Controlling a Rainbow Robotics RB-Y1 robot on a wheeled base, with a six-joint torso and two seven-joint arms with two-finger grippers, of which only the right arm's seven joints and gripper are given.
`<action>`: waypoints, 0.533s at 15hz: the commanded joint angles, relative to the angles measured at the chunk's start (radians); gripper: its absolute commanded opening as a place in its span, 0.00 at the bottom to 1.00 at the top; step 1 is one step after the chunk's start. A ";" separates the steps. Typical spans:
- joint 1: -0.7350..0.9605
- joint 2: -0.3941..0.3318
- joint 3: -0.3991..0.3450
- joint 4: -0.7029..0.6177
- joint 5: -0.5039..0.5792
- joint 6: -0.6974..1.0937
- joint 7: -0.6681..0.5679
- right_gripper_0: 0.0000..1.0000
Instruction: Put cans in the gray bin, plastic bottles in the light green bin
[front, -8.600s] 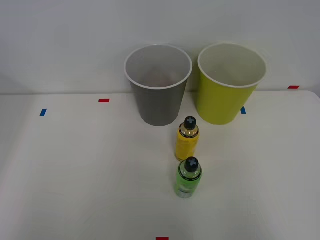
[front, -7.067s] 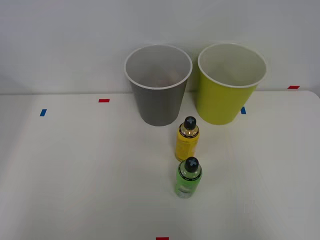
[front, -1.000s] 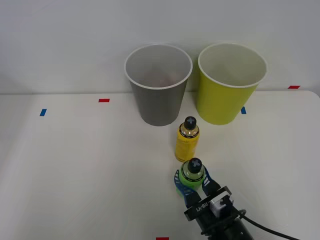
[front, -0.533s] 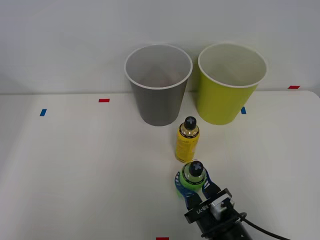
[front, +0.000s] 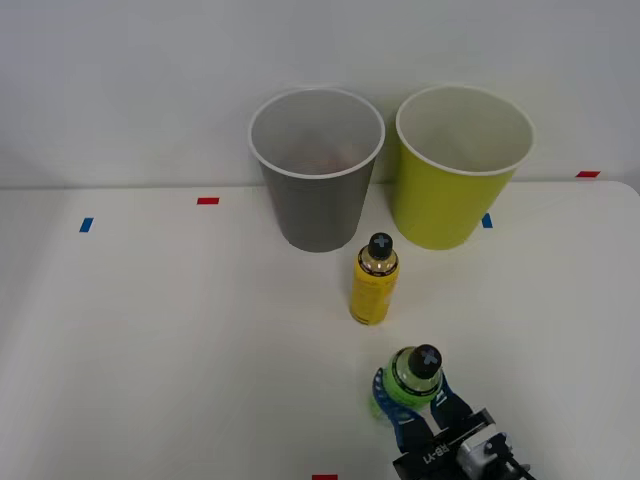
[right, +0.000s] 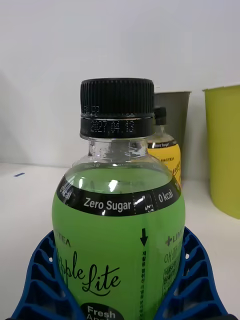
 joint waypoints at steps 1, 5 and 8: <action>0.099 -0.098 0.003 -0.188 -0.020 0.008 -0.022 0.00; 0.159 -0.181 -0.040 -0.457 -0.056 0.165 -0.057 0.00; 0.156 -0.170 -0.078 -0.653 -0.149 0.372 -0.070 0.00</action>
